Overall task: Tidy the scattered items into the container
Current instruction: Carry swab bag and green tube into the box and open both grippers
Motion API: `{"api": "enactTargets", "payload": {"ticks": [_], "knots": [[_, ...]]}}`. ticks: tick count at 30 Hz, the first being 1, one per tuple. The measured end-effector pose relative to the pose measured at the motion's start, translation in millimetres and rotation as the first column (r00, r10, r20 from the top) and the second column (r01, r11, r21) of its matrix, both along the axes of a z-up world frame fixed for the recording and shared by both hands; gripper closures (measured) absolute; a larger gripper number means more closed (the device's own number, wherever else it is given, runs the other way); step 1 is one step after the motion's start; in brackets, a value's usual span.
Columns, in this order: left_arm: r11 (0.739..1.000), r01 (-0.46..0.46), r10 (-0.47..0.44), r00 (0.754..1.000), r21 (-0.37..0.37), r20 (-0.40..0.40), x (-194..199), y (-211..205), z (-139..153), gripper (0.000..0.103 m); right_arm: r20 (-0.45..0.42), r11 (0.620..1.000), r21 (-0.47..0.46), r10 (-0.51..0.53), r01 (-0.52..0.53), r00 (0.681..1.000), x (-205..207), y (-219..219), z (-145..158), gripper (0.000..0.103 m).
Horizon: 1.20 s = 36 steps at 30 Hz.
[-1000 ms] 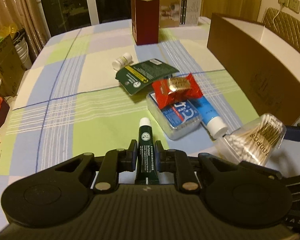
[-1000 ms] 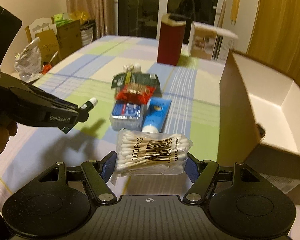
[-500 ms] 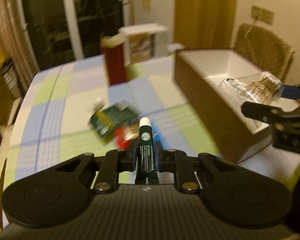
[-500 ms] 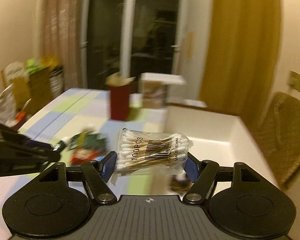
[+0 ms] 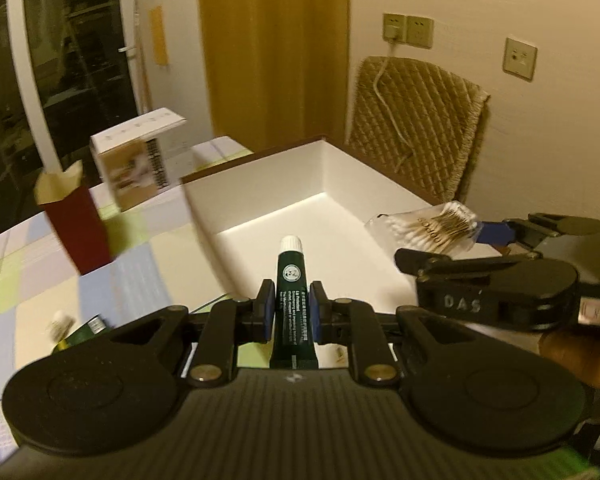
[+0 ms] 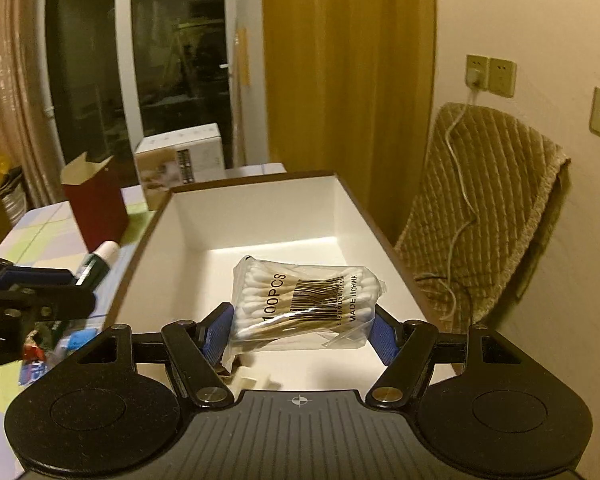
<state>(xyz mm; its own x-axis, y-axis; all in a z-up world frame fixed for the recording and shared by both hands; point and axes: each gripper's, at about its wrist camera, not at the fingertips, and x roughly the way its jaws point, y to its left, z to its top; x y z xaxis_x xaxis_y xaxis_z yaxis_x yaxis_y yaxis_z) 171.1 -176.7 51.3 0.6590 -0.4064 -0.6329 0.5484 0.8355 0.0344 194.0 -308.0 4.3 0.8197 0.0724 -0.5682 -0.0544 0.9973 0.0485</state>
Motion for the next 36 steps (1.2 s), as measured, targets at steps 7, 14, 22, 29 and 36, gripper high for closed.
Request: {"api": "enactTargets", "payload": {"ticks": [7,14,22,29,36], "knots": [[0.999,0.044,-0.043,0.998,0.021,-0.035,14,-24,-23,0.089,-0.039,0.998,0.046,-0.045,0.046,0.998,3,-16,-7,0.030],[0.999,0.038,-0.037,0.999,0.034,-0.040,20,-28,-36,0.088,-0.054,0.995,0.077,-0.059,0.063,0.997,7,-21,-8,0.031],[1.000,0.007,-0.007,1.000,0.021,-0.002,20,-17,-29,0.067,-0.056,0.995,0.076,-0.053,0.057,0.997,8,-19,-9,0.030],[1.000,-0.027,0.027,1.000,0.014,-0.004,17,-4,-26,0.067,-0.053,0.997,0.064,-0.043,0.047,0.998,8,-15,-9,0.030],[0.999,-0.032,0.032,0.999,0.008,0.001,15,-1,-22,0.067,-0.048,0.997,0.057,-0.041,0.044,0.998,7,-12,-10,0.030]]}}
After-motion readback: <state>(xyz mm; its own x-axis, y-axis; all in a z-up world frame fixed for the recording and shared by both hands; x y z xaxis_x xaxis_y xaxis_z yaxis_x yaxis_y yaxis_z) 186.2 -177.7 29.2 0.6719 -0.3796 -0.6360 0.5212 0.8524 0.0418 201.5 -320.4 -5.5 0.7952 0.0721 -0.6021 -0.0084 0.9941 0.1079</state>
